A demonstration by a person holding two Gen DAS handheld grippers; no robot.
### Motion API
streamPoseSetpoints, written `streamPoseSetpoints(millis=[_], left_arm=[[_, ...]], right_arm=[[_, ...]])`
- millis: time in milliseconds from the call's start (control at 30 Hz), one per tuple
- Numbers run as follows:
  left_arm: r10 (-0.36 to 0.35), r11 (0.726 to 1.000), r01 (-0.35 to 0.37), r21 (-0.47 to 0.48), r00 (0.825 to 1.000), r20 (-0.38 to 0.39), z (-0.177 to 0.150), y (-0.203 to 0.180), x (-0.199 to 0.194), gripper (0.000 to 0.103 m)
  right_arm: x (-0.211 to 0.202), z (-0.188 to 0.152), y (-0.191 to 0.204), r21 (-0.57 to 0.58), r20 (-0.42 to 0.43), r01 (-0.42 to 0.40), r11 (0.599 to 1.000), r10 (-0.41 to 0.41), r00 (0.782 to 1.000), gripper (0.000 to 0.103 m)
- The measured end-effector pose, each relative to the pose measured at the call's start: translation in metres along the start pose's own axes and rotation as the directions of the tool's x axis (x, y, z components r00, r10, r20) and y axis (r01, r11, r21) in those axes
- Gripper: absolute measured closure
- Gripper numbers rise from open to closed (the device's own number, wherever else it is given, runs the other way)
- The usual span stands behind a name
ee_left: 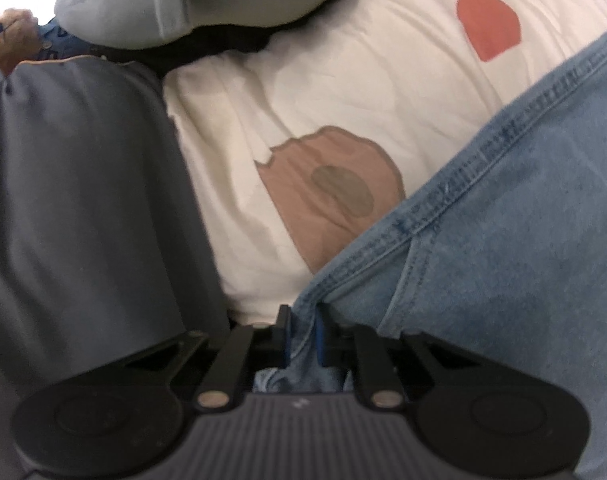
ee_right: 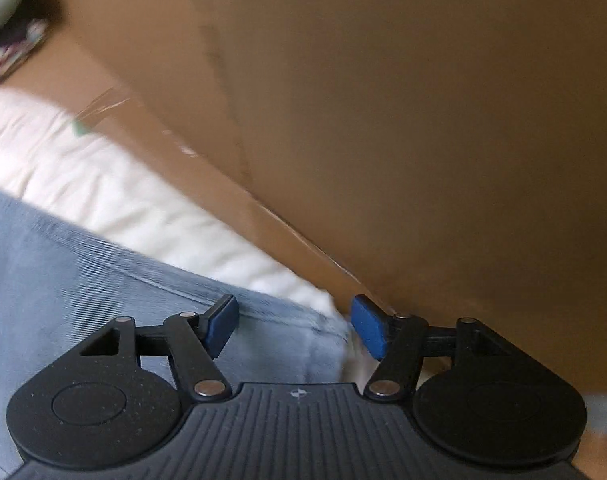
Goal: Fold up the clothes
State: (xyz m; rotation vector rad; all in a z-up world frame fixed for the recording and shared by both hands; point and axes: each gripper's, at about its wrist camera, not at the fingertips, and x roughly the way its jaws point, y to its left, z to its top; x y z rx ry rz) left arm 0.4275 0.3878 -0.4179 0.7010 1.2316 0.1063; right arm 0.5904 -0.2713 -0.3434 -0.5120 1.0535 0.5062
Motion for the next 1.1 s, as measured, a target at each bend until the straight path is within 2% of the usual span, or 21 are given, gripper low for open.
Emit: streamPoseSetpoints(millis=[100,167,200,233,300,567,633,700,800,1000,1067,1100], left_arm=[[0.01,1.0,-0.01,-0.002,1.0,0.001,-0.003,0.003,-0.002,0.092],[0.018,1.0,-0.018,0.0,1.0,0.003,-0.006,0.005,-0.004,0.092],[0.021,1.0,-0.021,-0.001,1.0,0.005,-0.008,0.007,-0.005,0.092],[0.023,1.0,-0.023,-0.004,1.0,0.007,-0.01,0.009,-0.007,0.092],[0.027,1.0,-0.027,-0.011,1.0,0.013,-0.015,0.014,-0.011,0.092],[0.028,0.999,-0.026,-0.043,0.999,0.037,-0.036,0.04,-0.027,0.092],[0.04,0.998,-0.037,-0.055,0.998,0.053,-0.026,0.025,-0.039,0.092],[0.044,0.996,-0.039,-0.077,0.997,0.066,-0.027,0.026,-0.042,0.092],[0.044,0.998,-0.041,-0.057,0.997,0.058,0.004,0.009,-0.052,0.092],[0.049,0.996,-0.05,-0.069,0.999,-0.003,0.015,0.0,-0.003,0.091],[0.049,0.994,-0.051,-0.094,0.998,-0.031,0.018,-0.003,0.006,0.084],[0.049,0.993,-0.054,-0.103,0.998,-0.042,0.02,-0.002,0.008,0.083]], right_arm=[[0.002,-0.008,-0.006,0.077,0.014,-0.026,0.997,0.025,1.0,0.052],[0.002,-0.011,-0.008,0.108,0.022,-0.017,0.994,0.015,1.0,0.066],[0.0,-0.012,-0.008,0.107,0.028,-0.004,0.994,0.001,1.0,0.077],[-0.003,-0.013,-0.007,0.102,0.034,0.01,0.995,-0.014,0.999,0.083],[-0.013,-0.014,-0.004,0.094,0.056,0.032,0.995,-0.037,0.998,0.086],[-0.065,-0.018,0.005,0.12,0.156,0.128,0.985,-0.146,0.977,0.087],[-0.071,-0.016,0.005,0.131,0.166,0.148,0.98,-0.169,0.972,0.088],[-0.074,-0.014,0.003,0.147,0.166,0.166,0.975,-0.19,0.968,0.088],[-0.063,-0.017,0.003,0.171,0.146,0.178,0.969,-0.203,0.968,0.088],[-0.04,-0.023,0.002,0.216,0.101,0.2,0.956,-0.226,0.969,0.087],[-0.032,-0.025,0.002,0.231,0.086,0.208,0.951,-0.233,0.969,0.086],[-0.028,-0.026,0.002,0.238,0.079,0.212,0.948,-0.236,0.968,0.082]])
